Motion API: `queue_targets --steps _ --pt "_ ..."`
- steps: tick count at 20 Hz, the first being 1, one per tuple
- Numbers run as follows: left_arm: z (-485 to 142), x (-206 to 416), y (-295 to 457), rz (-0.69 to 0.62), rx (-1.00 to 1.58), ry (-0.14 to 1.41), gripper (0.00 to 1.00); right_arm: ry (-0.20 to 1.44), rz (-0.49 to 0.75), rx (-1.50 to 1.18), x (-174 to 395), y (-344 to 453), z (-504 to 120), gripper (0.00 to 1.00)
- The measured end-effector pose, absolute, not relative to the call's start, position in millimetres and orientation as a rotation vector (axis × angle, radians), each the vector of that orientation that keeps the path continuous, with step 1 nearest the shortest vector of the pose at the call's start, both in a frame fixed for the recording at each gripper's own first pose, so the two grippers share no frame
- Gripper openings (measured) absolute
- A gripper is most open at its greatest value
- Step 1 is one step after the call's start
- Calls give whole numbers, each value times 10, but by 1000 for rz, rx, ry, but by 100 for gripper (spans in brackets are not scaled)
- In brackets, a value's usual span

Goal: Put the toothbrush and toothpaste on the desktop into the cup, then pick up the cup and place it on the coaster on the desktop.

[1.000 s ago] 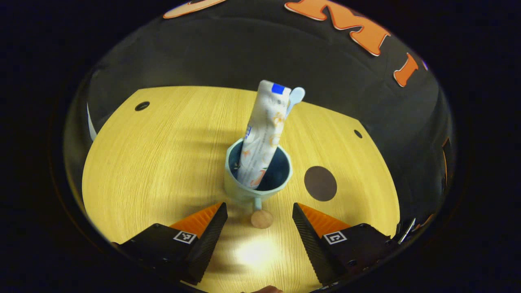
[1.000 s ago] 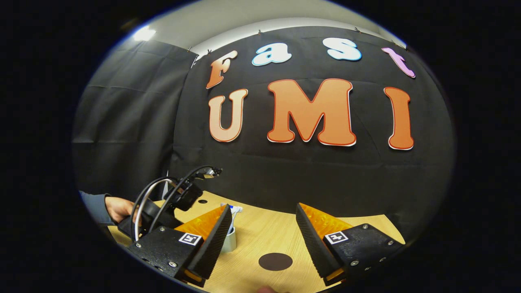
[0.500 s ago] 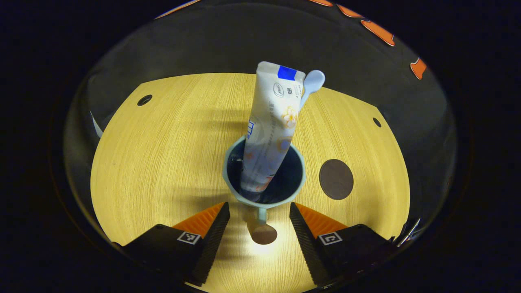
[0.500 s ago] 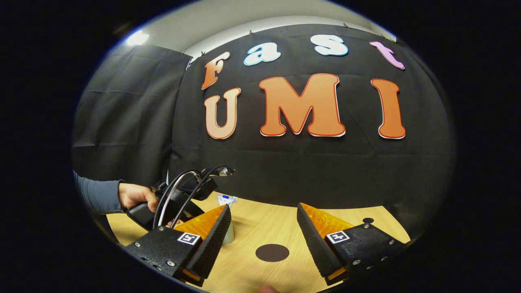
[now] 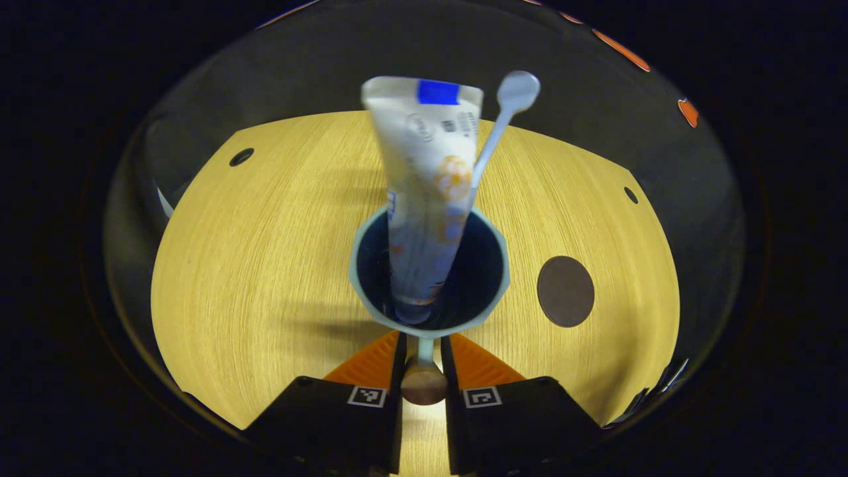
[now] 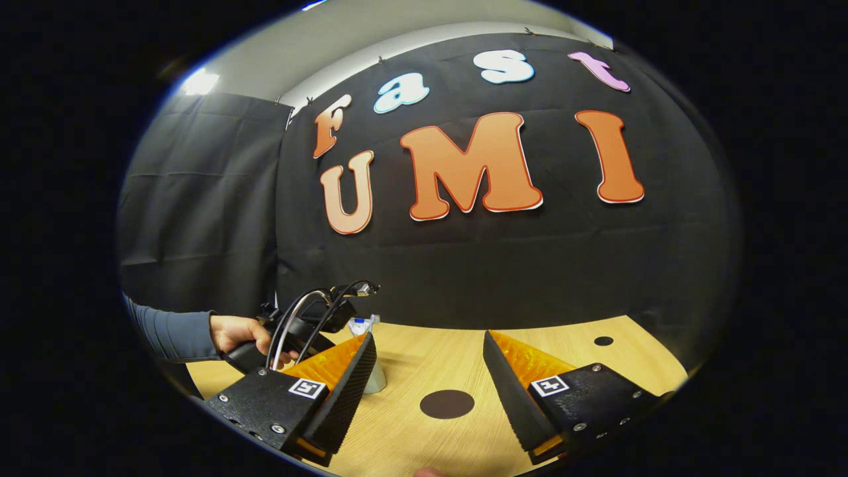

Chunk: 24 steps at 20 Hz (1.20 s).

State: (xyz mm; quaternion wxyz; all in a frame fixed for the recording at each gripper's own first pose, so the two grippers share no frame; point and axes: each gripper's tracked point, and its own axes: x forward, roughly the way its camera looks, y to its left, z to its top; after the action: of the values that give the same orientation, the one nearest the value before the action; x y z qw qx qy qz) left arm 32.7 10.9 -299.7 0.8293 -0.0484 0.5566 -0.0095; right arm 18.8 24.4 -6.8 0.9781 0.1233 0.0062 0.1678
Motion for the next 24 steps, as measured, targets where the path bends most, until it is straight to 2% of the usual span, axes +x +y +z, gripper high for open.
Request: queue_targets --steps 6,12,13,21,24 --pt "-2832 712 48 -40 -79 1127 23 30 296 289 181 57 -150 97" --pt "-2632 1444 -118 -49 -89 1120 23 20 252 275 107 -144 -126 97" --pt "-2602 1263 -128 -52 -84 1115 23 18 252 279 75 -165 -116 97" --pt "-1950 1113 -309 -95 -52 1073 23 8 206 284 -83 -426 -109 97" --pt "-2011 1256 -420 -120 -33 1064 23 9 181 281 -186 -553 -111 97"
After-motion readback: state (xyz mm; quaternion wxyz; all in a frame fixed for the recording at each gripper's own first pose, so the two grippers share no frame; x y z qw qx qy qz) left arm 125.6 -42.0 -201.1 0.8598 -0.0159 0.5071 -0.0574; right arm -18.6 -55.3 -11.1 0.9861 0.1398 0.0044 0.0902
